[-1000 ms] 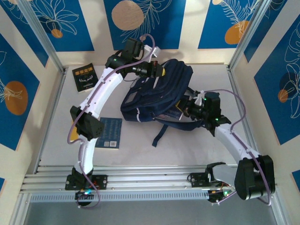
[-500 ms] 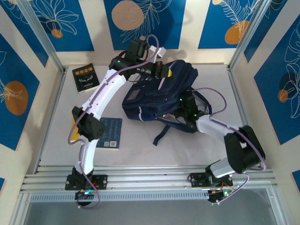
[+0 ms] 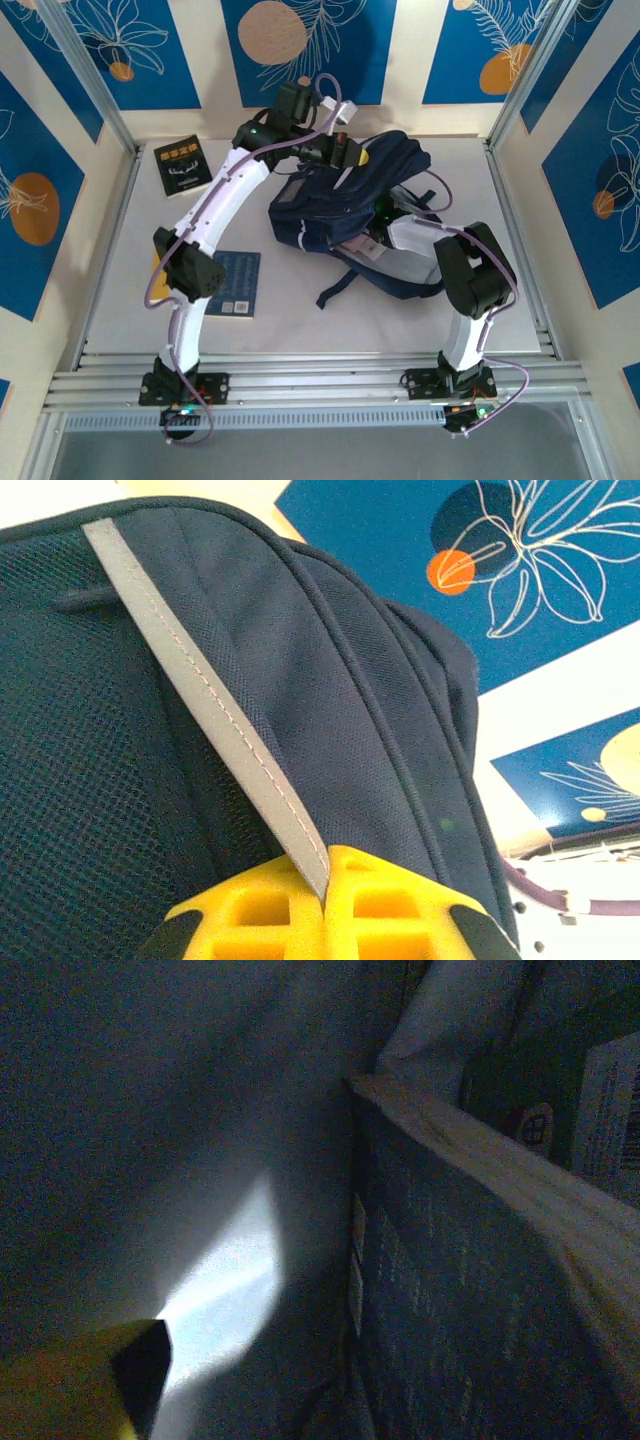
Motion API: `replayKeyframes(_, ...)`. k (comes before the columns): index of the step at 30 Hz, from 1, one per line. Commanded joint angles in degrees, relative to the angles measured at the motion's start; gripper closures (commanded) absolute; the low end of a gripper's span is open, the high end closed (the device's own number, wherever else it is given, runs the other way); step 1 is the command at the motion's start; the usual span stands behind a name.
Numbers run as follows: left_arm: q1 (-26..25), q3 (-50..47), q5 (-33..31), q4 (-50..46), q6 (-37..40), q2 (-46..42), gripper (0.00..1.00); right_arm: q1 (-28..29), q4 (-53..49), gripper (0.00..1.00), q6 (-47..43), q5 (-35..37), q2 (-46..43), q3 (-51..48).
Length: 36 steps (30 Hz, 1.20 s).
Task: Pack books, pencil case, and school supplies into a backpack
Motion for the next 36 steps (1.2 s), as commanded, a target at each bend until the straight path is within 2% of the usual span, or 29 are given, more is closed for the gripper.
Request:
replayKeyframes(1,2.31,2.18,1.24,5.65,0.82,-2.95,1.0,-1.32,-5.8,0.06,-4.04,0.1,-2.3,-1.75)
replayKeyframes(4,3.73,2.0,1.24,6.18,0.28,-2.52,1.0,-3.28,-5.35,0.0,-5.67,-3.28,-6.38,-5.13)
replayKeyframes(15,5.98,0.91,1.58,8.02,-1.99,-1.71,1.0,-11.14,-2.15,0.01,-7.93,-13.52,-19.76,-17.78)
replayKeyframes(20,6.34,-0.26,1.08,8.03,-2.23,-2.11,1.0,-14.53,-10.09,0.0,-9.91,-11.1,-27.36,-20.89)
replayKeyframes(23,6.25,-0.87,0.27,7.89,-2.61,-2.15,1.0,-15.0,-18.49,0.02,-12.45,-6.78,-33.37,-21.31)
replayKeyframes(28,5.27,-2.17,-2.02,6.11,-2.79,-0.82,1.0,-12.9,-35.0,0.08,-12.25,8.56,-48.03,-23.82)
replayKeyframes(33,1.56,-2.46,-4.3,3.5,-1.65,2.3,1.0,-12.13,-50.13,0.12,-8.25,21.12,-61.09,-24.62)
replayKeyframes(36,-0.91,-2.49,-6.03,2.48,-1.52,4.7,0.94,-11.82,-54.97,0.12,-7.82,25.39,-66.55,-23.74)
